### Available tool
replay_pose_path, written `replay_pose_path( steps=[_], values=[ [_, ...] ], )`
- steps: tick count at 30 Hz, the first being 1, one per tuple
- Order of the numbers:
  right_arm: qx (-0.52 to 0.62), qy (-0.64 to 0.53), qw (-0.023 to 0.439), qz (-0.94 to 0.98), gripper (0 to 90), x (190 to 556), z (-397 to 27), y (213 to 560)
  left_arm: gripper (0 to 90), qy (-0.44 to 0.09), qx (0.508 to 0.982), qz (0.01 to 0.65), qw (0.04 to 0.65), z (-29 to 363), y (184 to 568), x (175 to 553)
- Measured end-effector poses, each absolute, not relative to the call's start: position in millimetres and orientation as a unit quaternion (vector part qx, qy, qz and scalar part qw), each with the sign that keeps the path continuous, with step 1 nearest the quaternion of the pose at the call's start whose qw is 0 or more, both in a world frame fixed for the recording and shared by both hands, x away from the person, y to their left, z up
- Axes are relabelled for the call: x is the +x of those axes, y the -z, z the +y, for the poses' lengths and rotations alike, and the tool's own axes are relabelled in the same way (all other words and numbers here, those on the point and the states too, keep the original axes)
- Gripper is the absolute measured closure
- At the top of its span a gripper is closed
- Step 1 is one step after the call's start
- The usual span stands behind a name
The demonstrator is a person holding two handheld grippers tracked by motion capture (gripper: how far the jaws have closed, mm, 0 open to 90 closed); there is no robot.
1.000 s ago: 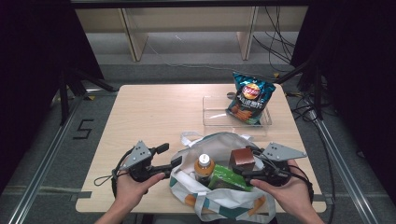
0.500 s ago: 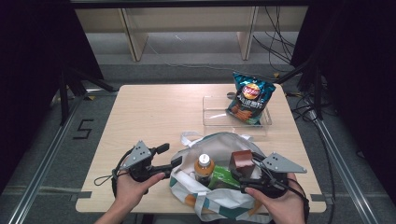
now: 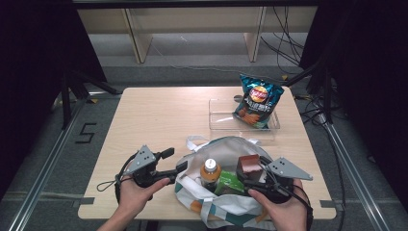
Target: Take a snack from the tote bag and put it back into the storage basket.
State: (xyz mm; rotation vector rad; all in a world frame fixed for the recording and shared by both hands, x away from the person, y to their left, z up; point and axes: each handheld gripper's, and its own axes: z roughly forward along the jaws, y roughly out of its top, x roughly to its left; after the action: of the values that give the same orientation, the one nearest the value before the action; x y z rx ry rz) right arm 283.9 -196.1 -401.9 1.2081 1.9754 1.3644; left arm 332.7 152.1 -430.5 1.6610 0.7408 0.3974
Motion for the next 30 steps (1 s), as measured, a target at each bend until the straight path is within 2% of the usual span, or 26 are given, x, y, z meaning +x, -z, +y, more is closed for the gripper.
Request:
replay_pose_path(
  steps=[11,15,16,25,30],
  values=[
    [0.442,-0.491,0.232,0.714,16.0,287.0,-190.6,402.6,30.2,-0.169,0.714,0.316,0.601,151.9,431.5,333.4],
    [0.426,-0.484,0.249,0.722,16.2,289.8,-192.1,403.9,30.2,-0.169,0.715,0.315,0.601,151.8,431.5,333.1],
    [0.439,-0.491,0.234,0.716,16.5,289.1,-190.6,404.4,30.2,-0.17,0.716,0.315,0.6,151.8,431.6,333.0],
    [0.434,-0.487,0.246,0.717,23.8,289.6,-192.6,403.7,30.2,-0.169,0.718,0.318,0.596,151.4,431.8,332.2],
    [0.428,-0.494,0.252,0.714,33.5,289.7,-197.9,402.4,30.2,-0.17,0.718,0.318,0.596,151.8,431.7,332.1]
  ],
)
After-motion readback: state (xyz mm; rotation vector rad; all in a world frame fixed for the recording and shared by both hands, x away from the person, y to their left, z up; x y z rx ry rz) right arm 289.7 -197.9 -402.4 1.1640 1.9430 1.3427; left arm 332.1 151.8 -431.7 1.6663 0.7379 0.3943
